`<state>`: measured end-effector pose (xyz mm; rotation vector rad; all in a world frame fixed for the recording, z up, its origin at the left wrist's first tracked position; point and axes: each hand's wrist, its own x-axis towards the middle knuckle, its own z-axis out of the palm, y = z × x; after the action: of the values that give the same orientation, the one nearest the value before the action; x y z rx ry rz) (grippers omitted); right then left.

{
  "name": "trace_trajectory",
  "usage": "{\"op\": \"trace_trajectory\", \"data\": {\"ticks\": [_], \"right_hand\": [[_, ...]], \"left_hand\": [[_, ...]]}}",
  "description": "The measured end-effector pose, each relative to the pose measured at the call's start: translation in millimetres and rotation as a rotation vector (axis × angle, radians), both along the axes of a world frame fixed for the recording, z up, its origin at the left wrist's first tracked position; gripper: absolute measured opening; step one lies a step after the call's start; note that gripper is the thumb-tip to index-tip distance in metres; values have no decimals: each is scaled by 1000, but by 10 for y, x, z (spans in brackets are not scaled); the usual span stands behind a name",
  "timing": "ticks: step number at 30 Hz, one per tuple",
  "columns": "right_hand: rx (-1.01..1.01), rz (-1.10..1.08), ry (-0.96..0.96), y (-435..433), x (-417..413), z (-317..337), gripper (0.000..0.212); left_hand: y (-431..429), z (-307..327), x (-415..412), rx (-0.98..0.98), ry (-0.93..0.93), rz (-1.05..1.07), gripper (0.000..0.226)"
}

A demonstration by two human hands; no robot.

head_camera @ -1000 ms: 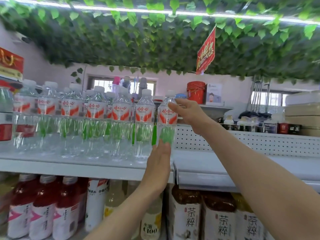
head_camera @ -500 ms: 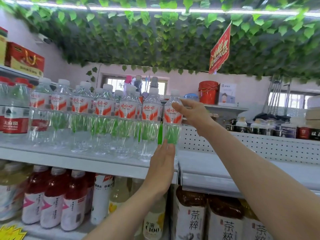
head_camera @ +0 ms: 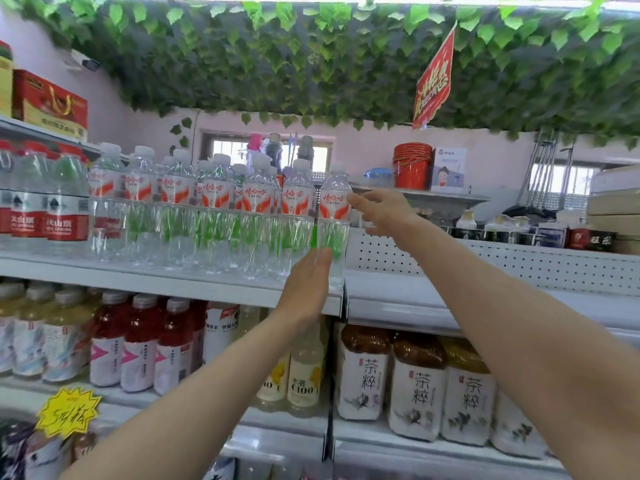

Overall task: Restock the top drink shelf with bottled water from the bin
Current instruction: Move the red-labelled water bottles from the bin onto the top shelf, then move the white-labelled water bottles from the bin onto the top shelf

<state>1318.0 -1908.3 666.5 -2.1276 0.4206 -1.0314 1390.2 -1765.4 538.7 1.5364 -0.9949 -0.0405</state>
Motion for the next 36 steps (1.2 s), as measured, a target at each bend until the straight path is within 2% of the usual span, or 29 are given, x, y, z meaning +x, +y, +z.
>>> {"op": "trace_trajectory", "data": {"ticks": [2,6,12,15,18,24,29,36], "right_hand": [[-12,-39,46,101,-236,-41,61],[-32,-95,98,340,-739,-179,73],[-166,-224,231,813,-1575,-605,68],[-302,-267,365,1030,-2007,-889,67],[-351,-311,492,1187,-2417,-1199,67],[-274,-319,611,1225,-3031,-1897,74],[-169,-299,674,877,-3315,-2523,74],[-95,-207,831,314,-3537,-3422,77]], "left_hand": [[149,30,-96,4,-29,35,70],[491,62,-387,11,-58,72,71],[1011,-195,-1043,51,-149,181,71],[1194,-428,-1383,92,-174,219,71],[1295,-650,-1724,153,-237,260,70],[1260,-1158,-2294,243,-254,228,64],[1092,-1728,-2531,338,-256,262,64],[662,-2606,-2775,546,-111,274,66]]}}
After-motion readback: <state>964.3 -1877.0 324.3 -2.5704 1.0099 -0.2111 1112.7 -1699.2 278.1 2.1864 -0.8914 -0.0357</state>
